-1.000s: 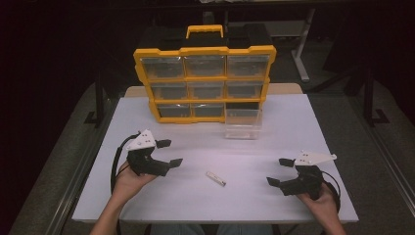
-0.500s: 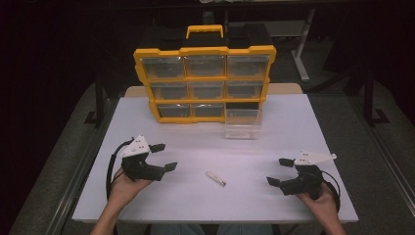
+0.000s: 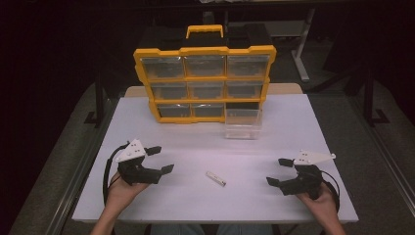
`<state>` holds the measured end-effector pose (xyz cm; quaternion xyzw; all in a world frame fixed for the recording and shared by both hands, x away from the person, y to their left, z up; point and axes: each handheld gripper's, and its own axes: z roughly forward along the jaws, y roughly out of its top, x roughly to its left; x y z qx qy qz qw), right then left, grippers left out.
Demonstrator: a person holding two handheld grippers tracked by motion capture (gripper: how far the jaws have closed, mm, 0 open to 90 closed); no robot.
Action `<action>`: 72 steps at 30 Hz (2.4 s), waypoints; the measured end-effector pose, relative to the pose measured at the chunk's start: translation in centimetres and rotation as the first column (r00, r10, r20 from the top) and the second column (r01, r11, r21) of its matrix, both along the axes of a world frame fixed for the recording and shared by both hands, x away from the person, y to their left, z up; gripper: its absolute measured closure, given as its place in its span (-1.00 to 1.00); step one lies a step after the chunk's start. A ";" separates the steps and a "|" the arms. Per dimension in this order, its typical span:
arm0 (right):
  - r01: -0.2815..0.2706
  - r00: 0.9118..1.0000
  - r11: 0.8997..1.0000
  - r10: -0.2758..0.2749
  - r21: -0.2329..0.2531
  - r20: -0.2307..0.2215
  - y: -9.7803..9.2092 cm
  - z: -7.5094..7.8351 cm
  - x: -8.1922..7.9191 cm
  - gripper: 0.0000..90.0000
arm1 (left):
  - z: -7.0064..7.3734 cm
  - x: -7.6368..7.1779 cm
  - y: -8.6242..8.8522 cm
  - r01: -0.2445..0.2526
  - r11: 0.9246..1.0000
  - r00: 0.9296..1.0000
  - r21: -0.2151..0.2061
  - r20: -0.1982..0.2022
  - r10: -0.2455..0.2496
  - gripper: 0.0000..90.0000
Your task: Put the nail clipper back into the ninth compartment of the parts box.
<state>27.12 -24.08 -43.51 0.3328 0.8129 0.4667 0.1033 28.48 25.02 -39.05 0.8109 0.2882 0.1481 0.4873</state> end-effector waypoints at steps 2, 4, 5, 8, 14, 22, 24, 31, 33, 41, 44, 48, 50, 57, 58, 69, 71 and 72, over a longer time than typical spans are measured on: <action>-0.001 1.000 1.000 0.001 0.001 -0.002 0.0 0.0 0.0 -0.69 | -0.1 -0.1 0.2 -0.005 1.000 1.000 -0.001 0.002 0.005 -0.55; -0.002 1.000 1.000 0.002 0.000 -0.001 0.0 0.0 0.0 -0.69 | -0.2 -0.3 0.4 -0.012 1.000 1.000 0.002 0.002 0.012 -0.56; -0.002 1.000 1.000 0.002 0.000 -0.001 0.0 0.0 0.0 -0.69 | -0.3 -0.4 0.4 -0.018 1.000 1.000 -0.006 0.000 0.018 -0.56; -0.002 1.000 1.000 0.002 0.000 -0.005 0.0 0.0 0.0 -0.69 | -0.4 -0.5 0.6 -0.025 1.000 1.000 -0.008 0.003 0.025 -0.56; -0.001 1.000 1.000 0.001 -0.001 -0.008 0.0 -0.1 0.1 -0.69 | -0.5 -0.8 1.0 -0.036 0.999 0.999 -0.006 0.006 0.036 -0.57; -0.006 1.000 1.000 0.006 0.018 -0.013 0.1 0.0 0.1 -0.69 | -1.3 -1.5 1.5 -0.053 0.999 0.999 -0.006 0.001 0.053 -0.57; -0.006 1.000 1.000 0.006 0.020 -0.010 0.1 0.1 0.1 -0.69 | -1.5 -1.6 1.6 -0.060 0.998 0.998 0.002 -0.002 0.060 -0.57; -0.023 1.000 1.000 0.023 -0.003 -0.020 0.7 0.3 0.4 -0.69 | -2.3 -2.4 2.3 -0.081 0.997 0.997 -0.012 -0.016 0.081 -0.58; -0.021 1.000 1.000 0.021 -0.003 -0.022 0.8 0.5 0.4 -0.69 | -2.3 -2.6 2.6 -0.092 0.996 0.996 -0.015 -0.018 0.092 -0.58; -0.019 0.999 1.000 0.018 -0.020 -0.045 1.8 1.5 0.8 -0.69 | -2.1 -3.2 2.9 -0.097 0.995 0.995 -0.011 0.005 0.097 -0.58; -0.026 0.999 0.999 0.025 -0.023 -0.046 2.3 1.8 0.9 -0.69 | -2.1 -3.2 2.9 -0.097 0.995 0.995 -0.006 0.005 0.097 -0.59; -0.037 0.999 0.999 0.036 -0.037 -0.036 3.1 2.3 1.1 -0.69 | -2.2 -3.3 2.8 -0.099 0.995 0.995 0.001 0.006 0.099 -0.59; -0.043 0.998 0.998 0.042 -0.043 -0.038 3.3 2.5 1.2 -0.69 | -2.2 -3.4 2.8 -0.099 0.995 0.995 0.005 0.009 0.099 -0.59; -0.084 0.996 0.995 0.082 -0.049 -0.040 5.1 3.7 1.8 -0.69 | -2.3 -3.3 3.0 -0.105 0.994 0.994 0.007 0.009 0.105 -0.59; -0.088 0.995 0.995 0.086 -0.046 -0.044 5.3 3.9 1.9 -0.69 | -2.3 -3.3 3.0 -0.106 0.994 0.994 0.005 0.006 0.106 -0.59; -0.126 0.991 0.991 0.123 -0.052 -0.060 7.0 5.0 2.7 -0.69 | -2.3 -3.3 3.0 -0.097 0.995 0.995 0.012 0.009 0.097 -0.59; -0.135 0.989 0.990 0.132 -0.047 -0.063 7.4 5.1 2.8 -0.69 | -2.3 -3.3 3.0 -0.098 0.995 0.995 0.006 0.009 0.097 -0.59; -0.144 0.988 0.989 0.140 -0.046 -0.064 7.6 5.1 2.8 -0.69 | -2.3 -3.3 3.0 -0.098 0.995 0.995 0.005 0.009 0.098 -0.59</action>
